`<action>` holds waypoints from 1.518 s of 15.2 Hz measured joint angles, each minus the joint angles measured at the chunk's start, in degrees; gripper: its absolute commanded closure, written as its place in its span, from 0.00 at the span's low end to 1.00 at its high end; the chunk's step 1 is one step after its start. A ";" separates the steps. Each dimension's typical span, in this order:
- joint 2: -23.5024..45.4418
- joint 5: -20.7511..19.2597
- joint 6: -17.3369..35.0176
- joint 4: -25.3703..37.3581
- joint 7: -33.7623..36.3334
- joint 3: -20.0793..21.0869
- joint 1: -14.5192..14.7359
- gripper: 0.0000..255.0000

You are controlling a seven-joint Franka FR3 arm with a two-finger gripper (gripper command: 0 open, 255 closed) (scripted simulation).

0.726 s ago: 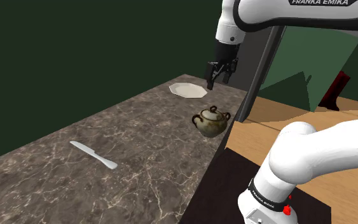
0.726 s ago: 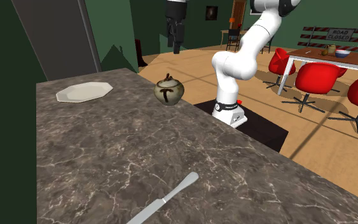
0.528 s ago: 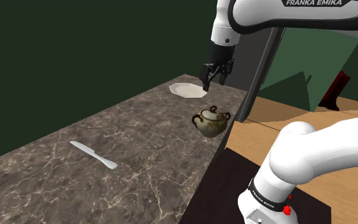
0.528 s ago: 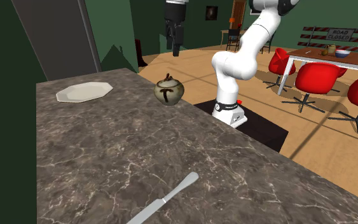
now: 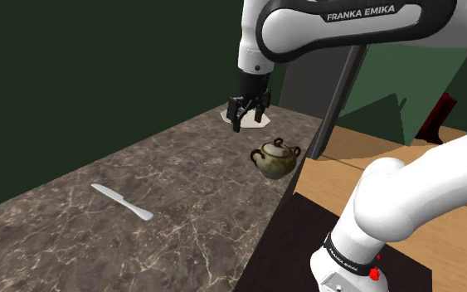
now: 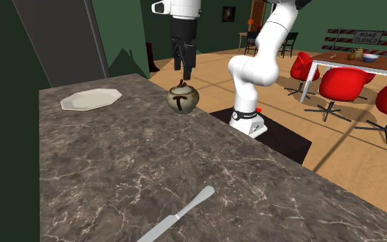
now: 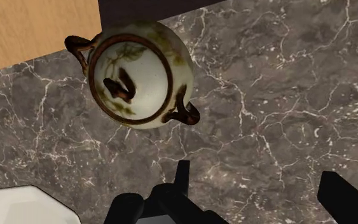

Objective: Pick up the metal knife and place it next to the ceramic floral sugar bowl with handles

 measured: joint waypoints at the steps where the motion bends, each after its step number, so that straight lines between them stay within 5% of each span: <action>1: 1.32 0.29 1.03 0.21 0.33 0.58 0.36 0.00; 13: 23.09 0.72 11.57 10.36 6.94 9.03 4.14 0.00; 23: 43.04 -4.78 14.62 25.54 13.47 14.03 8.39 0.00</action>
